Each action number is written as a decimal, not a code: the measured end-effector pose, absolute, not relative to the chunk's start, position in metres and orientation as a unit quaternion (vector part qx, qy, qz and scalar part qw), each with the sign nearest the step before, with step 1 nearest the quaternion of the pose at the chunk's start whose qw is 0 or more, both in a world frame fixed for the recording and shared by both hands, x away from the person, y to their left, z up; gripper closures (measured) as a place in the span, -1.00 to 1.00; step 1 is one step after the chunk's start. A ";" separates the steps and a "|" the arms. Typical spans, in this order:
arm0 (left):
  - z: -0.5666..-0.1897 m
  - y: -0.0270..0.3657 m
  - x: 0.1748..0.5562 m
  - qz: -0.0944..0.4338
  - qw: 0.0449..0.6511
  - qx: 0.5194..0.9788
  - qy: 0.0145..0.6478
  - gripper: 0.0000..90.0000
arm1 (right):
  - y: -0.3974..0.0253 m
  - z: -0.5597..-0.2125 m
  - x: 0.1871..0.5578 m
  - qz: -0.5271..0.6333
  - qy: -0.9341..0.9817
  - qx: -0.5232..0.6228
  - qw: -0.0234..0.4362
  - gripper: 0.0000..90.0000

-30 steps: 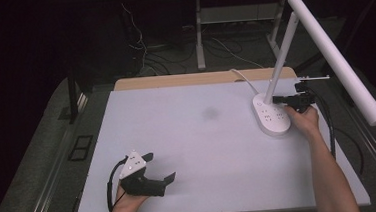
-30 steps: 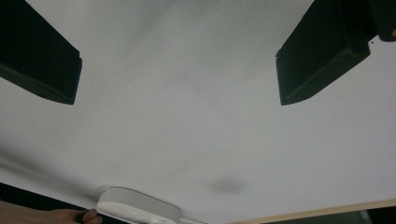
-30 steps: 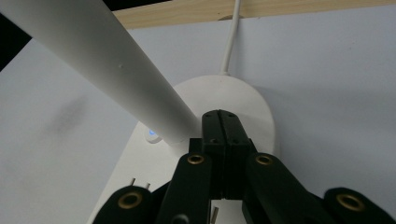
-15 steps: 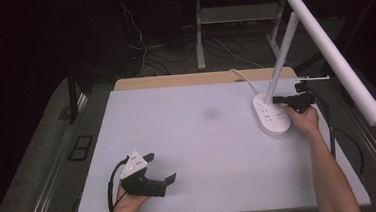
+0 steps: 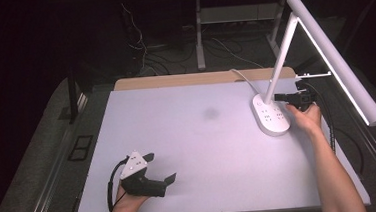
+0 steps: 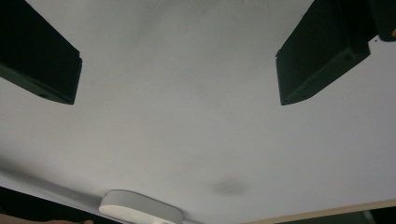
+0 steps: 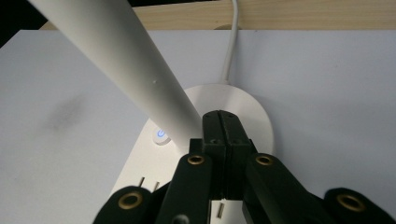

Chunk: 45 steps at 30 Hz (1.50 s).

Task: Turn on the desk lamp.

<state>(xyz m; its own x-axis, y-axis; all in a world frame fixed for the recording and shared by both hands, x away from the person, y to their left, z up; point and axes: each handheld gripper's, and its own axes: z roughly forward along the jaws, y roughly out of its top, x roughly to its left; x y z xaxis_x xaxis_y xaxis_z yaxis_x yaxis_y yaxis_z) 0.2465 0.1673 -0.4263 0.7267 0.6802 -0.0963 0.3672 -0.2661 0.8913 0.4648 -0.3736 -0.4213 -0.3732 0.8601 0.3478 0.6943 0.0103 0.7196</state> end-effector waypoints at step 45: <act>-0.422 0.170 0.245 0.149 0.523 0.770 0.334 -1.00 | -0.344 -0.374 0.358 0.457 0.698 0.543 0.098 -0.54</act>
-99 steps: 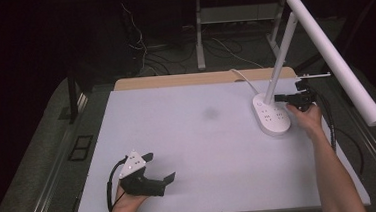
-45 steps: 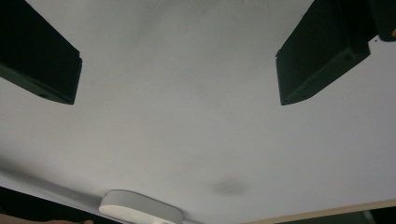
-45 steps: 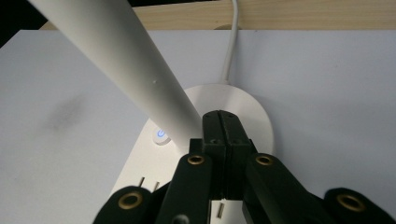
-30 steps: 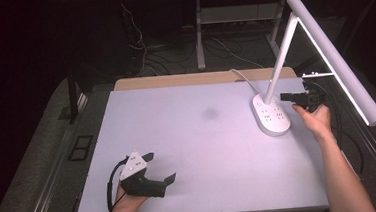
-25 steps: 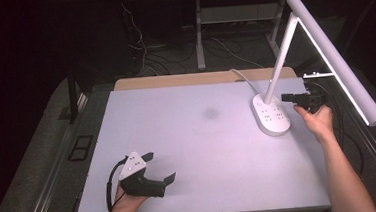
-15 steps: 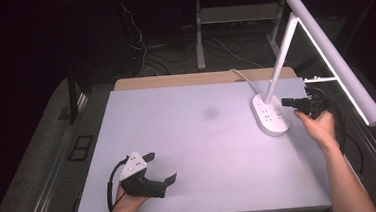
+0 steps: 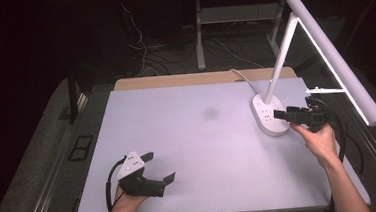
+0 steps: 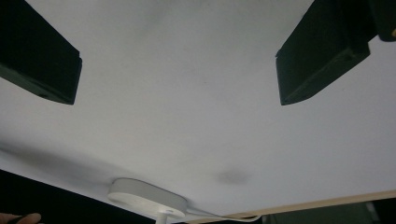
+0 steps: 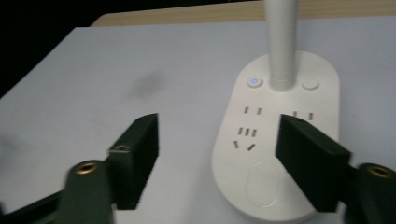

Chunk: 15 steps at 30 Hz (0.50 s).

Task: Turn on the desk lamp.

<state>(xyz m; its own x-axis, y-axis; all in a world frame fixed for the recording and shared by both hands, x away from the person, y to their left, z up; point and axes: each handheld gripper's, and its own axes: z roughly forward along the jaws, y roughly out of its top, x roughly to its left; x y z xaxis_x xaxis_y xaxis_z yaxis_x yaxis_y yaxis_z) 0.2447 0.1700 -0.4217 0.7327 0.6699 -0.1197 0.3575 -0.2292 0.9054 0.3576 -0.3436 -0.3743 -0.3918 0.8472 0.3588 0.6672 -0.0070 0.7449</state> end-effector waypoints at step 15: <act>-0.421 0.170 0.244 0.150 0.524 0.769 0.333 -1.00 | -0.322 -0.380 0.309 0.487 0.715 0.495 0.077 -1.00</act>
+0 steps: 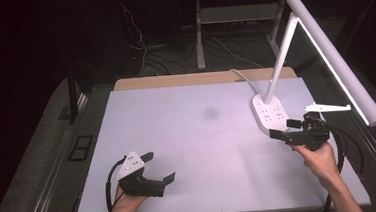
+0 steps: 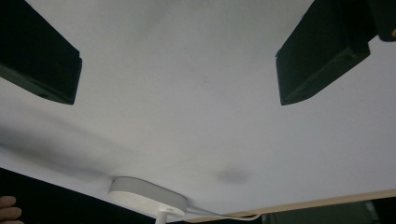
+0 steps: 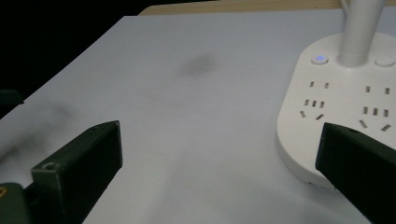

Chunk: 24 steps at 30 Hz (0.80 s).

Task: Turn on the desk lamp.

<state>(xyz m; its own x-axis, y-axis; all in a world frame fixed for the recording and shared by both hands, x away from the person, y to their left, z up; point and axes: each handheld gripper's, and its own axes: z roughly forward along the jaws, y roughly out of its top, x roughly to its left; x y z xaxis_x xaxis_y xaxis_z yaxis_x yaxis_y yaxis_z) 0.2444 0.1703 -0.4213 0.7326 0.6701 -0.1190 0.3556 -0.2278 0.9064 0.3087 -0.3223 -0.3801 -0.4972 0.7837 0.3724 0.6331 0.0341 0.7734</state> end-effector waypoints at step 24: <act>-0.422 0.169 0.245 0.140 0.523 0.775 0.325 -1.00 | -0.299 -0.416 0.251 0.488 0.753 0.437 0.054 -1.00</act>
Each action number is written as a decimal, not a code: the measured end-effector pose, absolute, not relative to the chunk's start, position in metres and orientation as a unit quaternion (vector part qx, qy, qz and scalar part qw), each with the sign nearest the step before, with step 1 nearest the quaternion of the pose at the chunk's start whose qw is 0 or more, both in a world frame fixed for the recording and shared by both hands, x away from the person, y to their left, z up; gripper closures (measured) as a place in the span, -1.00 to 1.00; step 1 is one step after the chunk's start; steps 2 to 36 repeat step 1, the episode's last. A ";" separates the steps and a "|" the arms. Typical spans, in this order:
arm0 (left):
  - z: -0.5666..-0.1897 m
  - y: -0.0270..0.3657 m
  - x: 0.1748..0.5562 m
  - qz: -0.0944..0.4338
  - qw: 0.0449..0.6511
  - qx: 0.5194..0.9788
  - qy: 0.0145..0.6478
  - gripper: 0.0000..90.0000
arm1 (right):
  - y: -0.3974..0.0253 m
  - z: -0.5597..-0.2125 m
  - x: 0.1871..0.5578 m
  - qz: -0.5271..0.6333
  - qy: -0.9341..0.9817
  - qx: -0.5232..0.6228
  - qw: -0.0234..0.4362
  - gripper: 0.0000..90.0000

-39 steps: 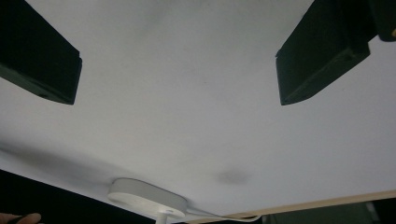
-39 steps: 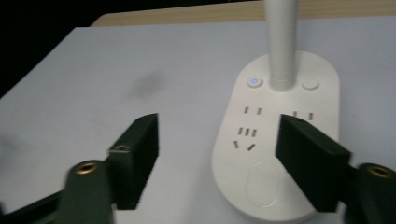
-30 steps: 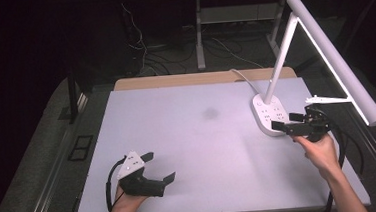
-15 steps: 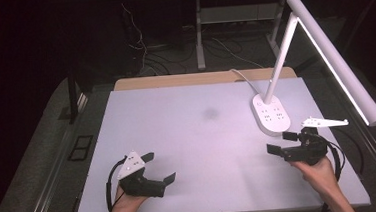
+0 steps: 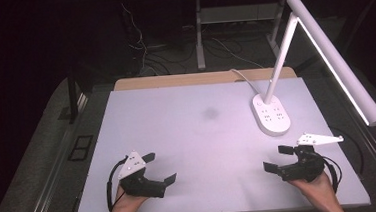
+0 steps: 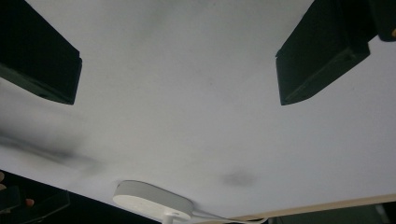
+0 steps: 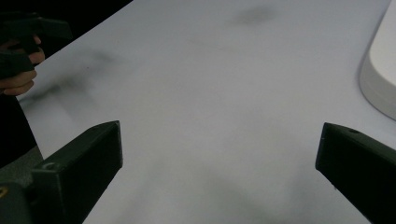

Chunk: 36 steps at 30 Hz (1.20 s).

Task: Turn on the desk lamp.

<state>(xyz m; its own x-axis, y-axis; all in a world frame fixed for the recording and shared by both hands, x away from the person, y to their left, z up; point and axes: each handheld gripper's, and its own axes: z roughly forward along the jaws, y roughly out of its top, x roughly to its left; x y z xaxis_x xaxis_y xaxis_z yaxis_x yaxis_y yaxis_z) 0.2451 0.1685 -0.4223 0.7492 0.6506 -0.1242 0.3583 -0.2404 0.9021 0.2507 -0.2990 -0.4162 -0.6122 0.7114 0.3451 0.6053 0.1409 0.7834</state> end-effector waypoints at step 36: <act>-0.422 0.168 0.245 0.139 0.523 0.775 0.325 -1.00 | -0.298 -0.417 0.250 0.487 0.755 0.436 0.056 -1.00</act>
